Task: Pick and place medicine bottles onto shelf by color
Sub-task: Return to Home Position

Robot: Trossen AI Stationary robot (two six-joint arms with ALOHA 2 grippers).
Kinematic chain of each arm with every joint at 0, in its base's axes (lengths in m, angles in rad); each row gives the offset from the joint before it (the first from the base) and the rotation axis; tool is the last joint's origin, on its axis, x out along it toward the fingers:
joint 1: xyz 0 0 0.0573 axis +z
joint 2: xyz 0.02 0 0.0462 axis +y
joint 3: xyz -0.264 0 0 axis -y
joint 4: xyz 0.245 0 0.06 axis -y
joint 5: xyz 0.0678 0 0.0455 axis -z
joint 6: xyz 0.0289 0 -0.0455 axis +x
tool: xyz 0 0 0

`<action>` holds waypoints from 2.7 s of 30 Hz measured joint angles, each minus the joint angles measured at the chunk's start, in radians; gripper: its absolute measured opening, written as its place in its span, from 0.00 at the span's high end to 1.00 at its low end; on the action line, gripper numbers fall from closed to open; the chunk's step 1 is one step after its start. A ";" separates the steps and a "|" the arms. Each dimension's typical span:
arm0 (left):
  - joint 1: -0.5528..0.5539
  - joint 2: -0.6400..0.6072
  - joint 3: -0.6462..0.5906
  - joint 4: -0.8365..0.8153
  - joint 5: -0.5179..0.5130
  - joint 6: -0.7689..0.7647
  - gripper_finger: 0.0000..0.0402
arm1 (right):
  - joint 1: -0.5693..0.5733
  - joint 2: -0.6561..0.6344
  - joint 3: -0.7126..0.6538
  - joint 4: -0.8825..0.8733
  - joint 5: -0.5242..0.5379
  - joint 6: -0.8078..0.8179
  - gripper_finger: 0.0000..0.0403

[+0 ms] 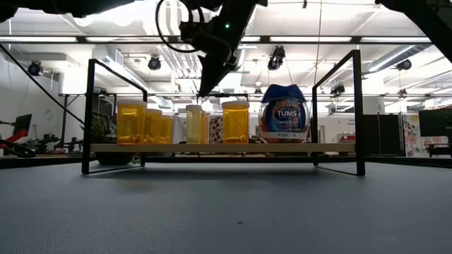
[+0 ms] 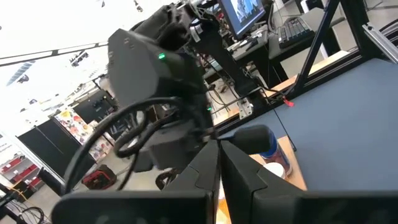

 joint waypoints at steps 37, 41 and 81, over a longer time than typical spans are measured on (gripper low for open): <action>-0.001 0.067 0.002 -0.005 0.412 -0.471 1.00 | 0.267 -0.478 -0.958 1.066 -0.004 -0.128 0.98; -0.001 0.027 0.021 -0.061 0.412 -0.471 1.00 | 0.272 -0.594 -1.126 1.175 -0.005 -0.121 0.98; 0.001 -0.534 -0.154 -0.316 0.248 -0.288 1.00 | 0.272 -1.584 -1.864 1.599 -0.011 -0.277 0.98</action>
